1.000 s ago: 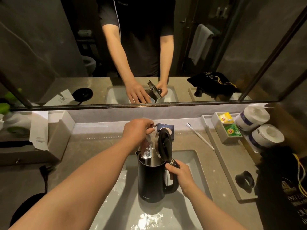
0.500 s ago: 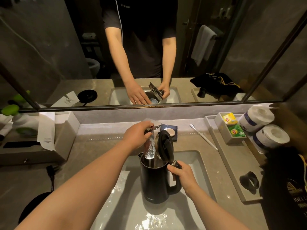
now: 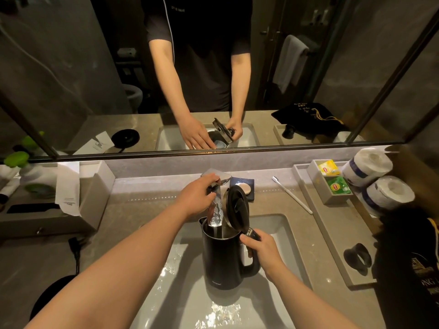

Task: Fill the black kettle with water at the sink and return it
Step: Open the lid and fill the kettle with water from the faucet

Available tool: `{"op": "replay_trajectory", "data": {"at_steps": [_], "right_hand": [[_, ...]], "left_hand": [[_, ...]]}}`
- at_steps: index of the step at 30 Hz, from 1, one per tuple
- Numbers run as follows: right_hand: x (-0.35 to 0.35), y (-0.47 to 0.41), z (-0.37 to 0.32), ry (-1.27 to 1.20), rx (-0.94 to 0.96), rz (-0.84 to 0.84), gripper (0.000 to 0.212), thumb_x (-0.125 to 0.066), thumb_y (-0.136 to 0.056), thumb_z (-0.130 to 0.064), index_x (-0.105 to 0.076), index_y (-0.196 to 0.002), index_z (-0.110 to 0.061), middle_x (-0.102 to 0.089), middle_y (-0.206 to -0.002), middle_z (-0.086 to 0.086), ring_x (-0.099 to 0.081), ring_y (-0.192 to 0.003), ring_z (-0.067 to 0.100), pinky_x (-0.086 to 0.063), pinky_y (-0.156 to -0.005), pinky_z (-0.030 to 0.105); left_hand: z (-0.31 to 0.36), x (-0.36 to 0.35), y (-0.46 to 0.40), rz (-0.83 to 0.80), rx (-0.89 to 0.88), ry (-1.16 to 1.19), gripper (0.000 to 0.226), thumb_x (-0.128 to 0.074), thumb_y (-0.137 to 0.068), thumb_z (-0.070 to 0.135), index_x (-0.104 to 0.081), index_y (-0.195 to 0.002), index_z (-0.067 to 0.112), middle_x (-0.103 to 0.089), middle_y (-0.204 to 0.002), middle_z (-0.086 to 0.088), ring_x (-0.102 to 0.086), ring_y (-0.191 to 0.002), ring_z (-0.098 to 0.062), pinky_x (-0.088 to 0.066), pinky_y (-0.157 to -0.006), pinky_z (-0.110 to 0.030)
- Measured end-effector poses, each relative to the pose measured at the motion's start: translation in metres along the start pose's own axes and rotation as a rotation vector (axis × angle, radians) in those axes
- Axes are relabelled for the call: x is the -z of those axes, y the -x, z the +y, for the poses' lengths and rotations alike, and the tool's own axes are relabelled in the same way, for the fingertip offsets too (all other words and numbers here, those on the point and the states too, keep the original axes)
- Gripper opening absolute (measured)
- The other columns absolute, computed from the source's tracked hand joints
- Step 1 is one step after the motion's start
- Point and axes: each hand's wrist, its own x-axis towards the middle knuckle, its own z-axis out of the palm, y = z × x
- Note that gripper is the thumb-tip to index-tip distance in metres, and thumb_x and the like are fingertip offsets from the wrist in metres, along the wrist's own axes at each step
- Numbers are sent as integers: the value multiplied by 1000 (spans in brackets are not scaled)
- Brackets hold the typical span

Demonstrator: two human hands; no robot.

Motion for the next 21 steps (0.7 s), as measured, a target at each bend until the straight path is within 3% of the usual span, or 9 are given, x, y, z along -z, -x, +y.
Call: {"op": "replay_trajectory", "data": {"at_steps": [8, 14, 21], "right_hand": [[-3, -2, 1, -1, -3, 8, 16, -76, -81, -28, -72, -77, -13, -68, -63, -2, -59, -64, 19, -49, -66, 36], [-6, -1, 1, 12, -1, 10, 11, -76, -82, -26, -72, -74, -19, -70, -62, -7, -61, -66, 19, -50, -69, 37], [-4, 0, 0, -20, 4, 13, 15, -76, -81, -21, -71, -74, -9, -66, -59, 0, -56, -60, 19, -46, -66, 38]], "left_hand": [[-1, -2, 0, -18, 19, -8, 52, -57, -83, 13, -45, -128, 35, -52, -134, 4, -52, -108, -16, -40, -81, -24], [-4, -5, 1, -20, 37, -30, 57, -57, -84, 13, -41, -134, 35, -42, -145, 3, -45, -125, -22, -38, -97, -33], [-4, -5, 2, -23, 37, -34, 60, -56, -85, 12, -38, -138, 34, -34, -151, 4, -39, -131, -22, -33, -102, -33]]}}
